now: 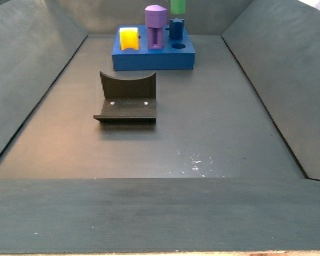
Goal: Pick up the hexagon object. Move up. Place the hexagon object on the fixture. Regrasp the hexagon object. Move to above the board. Insert the hexagon object.
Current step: Insert the hexagon object.
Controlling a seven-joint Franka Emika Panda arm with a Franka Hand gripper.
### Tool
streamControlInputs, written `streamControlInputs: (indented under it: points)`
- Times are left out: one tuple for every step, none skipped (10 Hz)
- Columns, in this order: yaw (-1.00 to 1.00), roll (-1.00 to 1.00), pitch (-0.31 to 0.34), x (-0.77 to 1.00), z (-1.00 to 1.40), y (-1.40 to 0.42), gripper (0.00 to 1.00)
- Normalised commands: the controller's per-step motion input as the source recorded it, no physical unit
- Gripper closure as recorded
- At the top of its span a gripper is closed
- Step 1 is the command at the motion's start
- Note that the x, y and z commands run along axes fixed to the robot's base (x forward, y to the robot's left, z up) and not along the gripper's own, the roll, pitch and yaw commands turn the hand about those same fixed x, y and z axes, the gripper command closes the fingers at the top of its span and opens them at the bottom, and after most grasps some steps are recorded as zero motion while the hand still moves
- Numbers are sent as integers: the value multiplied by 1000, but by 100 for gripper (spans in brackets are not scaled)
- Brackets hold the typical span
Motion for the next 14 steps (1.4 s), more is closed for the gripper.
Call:
streamControlInputs:
  points:
    - [-423, -350, 106, 171, -314, 146, 100]
    - [-314, -341, 120, 51, -374, 231, 100]
    - [0, -331, 69, 0, -514, 254, 100]
    - [189, -271, 40, -37, -591, 86, 100]
    - [414, -213, 0, -160, -640, 0, 100]
    - [469, -176, 0, -174, -600, 0, 100]
    - [494, -106, -31, -189, -494, 0, 100]
    - [460, -64, -83, -131, -280, 0, 100]
    - [69, 0, 0, 0, -34, 0, 100]
    - [0, 0, 0, 0, -43, 0, 100]
    - [380, 69, -76, 0, -266, 0, 100]
    - [140, 0, -60, -43, -97, 0, 100]
    - [0, 0, -10, 0, 0, 0, 100]
    - [26, 0, -37, 94, -229, 31, 100]
